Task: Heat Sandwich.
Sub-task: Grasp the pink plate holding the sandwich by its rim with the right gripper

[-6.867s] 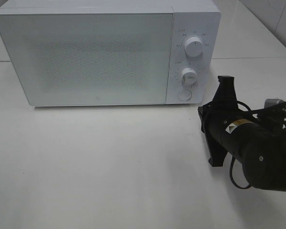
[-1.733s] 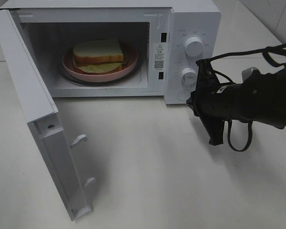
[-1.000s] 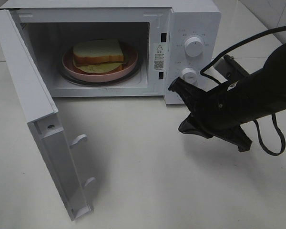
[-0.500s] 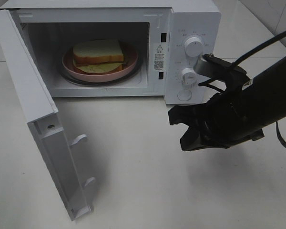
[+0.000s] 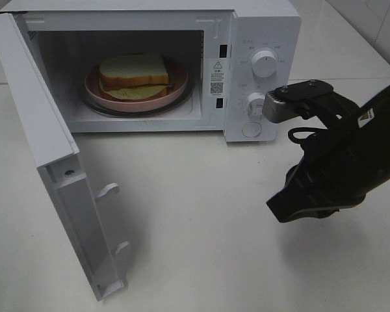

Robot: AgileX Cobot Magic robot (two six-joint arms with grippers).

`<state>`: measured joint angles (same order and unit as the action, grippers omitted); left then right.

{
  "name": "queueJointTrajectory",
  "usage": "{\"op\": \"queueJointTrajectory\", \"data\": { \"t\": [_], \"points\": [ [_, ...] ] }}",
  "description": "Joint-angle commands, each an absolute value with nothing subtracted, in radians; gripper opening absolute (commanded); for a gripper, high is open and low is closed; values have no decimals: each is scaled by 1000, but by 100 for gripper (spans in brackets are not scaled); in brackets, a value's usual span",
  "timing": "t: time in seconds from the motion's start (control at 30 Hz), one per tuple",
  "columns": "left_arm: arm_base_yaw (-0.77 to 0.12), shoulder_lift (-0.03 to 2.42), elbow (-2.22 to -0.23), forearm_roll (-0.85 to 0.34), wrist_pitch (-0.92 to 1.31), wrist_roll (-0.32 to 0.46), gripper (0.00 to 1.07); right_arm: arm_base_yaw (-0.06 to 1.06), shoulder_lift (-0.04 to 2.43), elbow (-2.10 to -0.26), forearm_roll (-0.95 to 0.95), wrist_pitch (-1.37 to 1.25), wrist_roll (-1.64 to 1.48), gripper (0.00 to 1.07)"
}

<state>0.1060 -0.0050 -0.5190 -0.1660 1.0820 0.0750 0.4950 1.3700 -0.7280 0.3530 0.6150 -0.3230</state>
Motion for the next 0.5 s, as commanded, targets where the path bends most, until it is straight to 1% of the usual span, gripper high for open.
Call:
{"op": "queueJointTrajectory", "data": {
  "t": [0.03, 0.13, 0.27, 0.3, 0.4, 0.47, 0.5],
  "points": [
    [105, -22, -517, -168, 1070, 70, 98, 491, 1360, -767, 276, 708, -449, 14],
    [105, -22, -517, -168, 1070, 70, 98, 491, 1360, -785, 269, 730, -515, 14],
    [105, -22, -517, -168, 1070, 70, 98, 491, 1360, -826, 250, 770, -710, 15],
    [105, -22, -517, -168, 1070, 70, 98, 491, 1360, -826, 250, 770, -710, 15],
    [105, -22, -517, -168, 1070, 70, 98, 491, 1360, -850, 233, 782, -906, 16],
    [105, -22, -517, -168, 1070, 70, 98, 491, 1360, -855, 229, 784, -948, 17],
    [105, -22, -517, -168, 1070, 70, 98, 491, 1360, -861, 228, 784, -1049, 19]
  ]
}}
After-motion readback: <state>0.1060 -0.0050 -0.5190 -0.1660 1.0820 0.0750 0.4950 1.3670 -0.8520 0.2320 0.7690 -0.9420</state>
